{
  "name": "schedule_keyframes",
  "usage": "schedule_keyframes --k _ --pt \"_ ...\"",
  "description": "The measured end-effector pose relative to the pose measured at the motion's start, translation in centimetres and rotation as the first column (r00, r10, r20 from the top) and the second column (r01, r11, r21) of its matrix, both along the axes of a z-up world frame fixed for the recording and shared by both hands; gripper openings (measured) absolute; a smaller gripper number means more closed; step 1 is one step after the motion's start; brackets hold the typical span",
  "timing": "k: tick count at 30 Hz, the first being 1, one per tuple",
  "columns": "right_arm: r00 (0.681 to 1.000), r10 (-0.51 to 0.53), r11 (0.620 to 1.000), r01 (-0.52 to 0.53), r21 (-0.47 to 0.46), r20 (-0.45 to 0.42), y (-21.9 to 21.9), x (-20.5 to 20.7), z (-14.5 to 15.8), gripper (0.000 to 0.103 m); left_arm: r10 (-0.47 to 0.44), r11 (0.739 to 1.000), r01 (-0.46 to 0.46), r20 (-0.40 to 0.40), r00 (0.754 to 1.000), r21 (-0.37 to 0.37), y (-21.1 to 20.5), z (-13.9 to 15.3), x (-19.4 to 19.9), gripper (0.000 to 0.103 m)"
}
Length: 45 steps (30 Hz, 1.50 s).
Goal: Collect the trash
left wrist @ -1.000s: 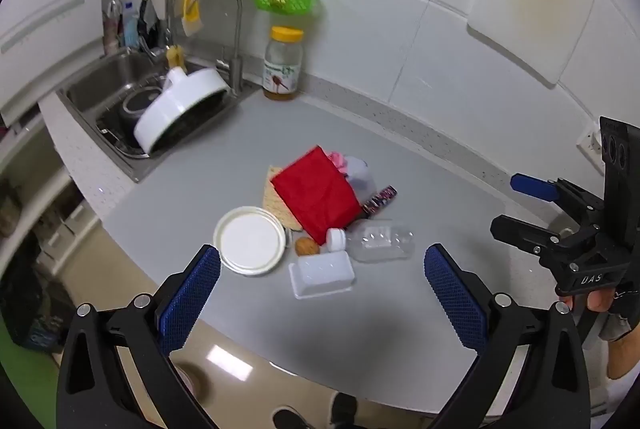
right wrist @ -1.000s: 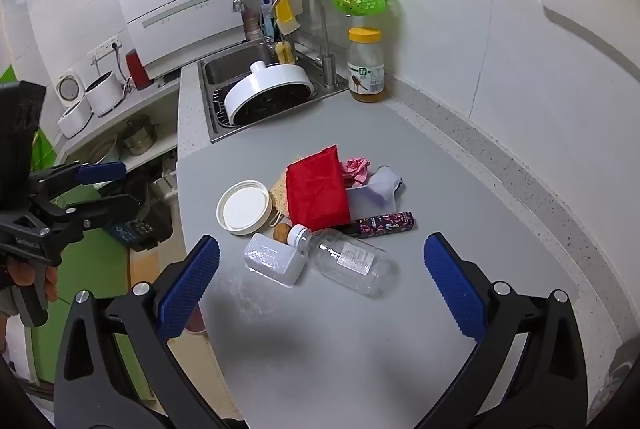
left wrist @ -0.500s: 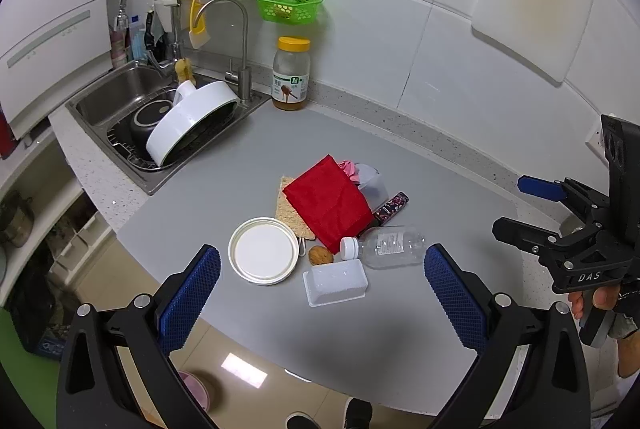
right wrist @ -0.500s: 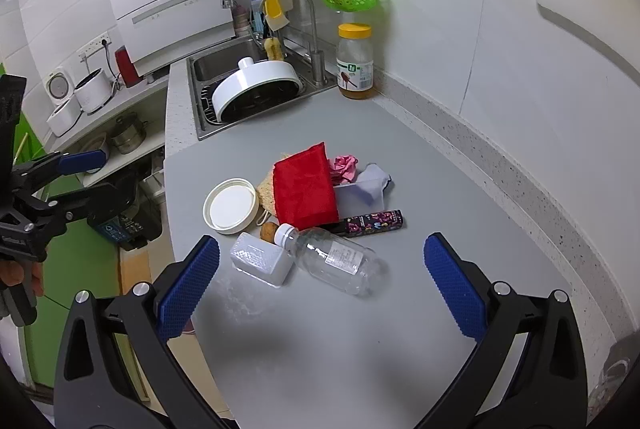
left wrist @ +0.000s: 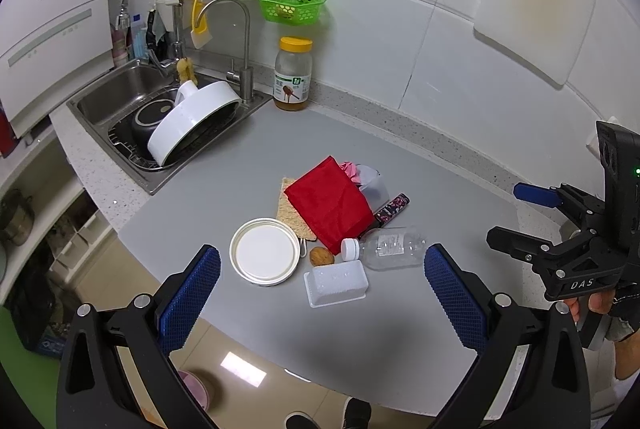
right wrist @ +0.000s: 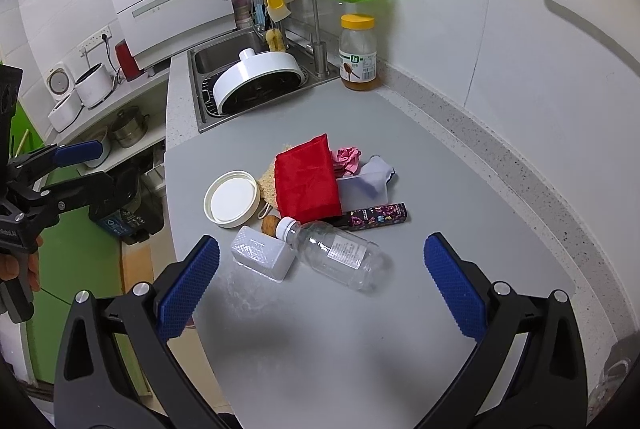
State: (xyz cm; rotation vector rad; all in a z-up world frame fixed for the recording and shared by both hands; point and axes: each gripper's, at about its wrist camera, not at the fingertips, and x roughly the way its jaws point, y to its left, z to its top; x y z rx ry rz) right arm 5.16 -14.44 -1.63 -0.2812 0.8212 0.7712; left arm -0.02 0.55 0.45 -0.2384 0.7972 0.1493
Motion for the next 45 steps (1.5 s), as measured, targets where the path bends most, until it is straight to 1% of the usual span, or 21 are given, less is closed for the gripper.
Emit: schedule_keyframes --k 21,45 --pt "1.000 -0.008 1.000 0.008 0.005 -0.011 -0.63 0.15 -0.09 0.100 0.010 1.000 -0.010 -0.012 1.000 -0.001 0.18 -0.26 -0.10 0.098" --pt "1.000 0.015 1.000 -0.015 -0.007 -0.025 -0.21 -0.08 -0.38 0.100 0.015 1.000 -0.015 -0.024 1.000 0.005 0.17 -0.42 0.22 0.098"
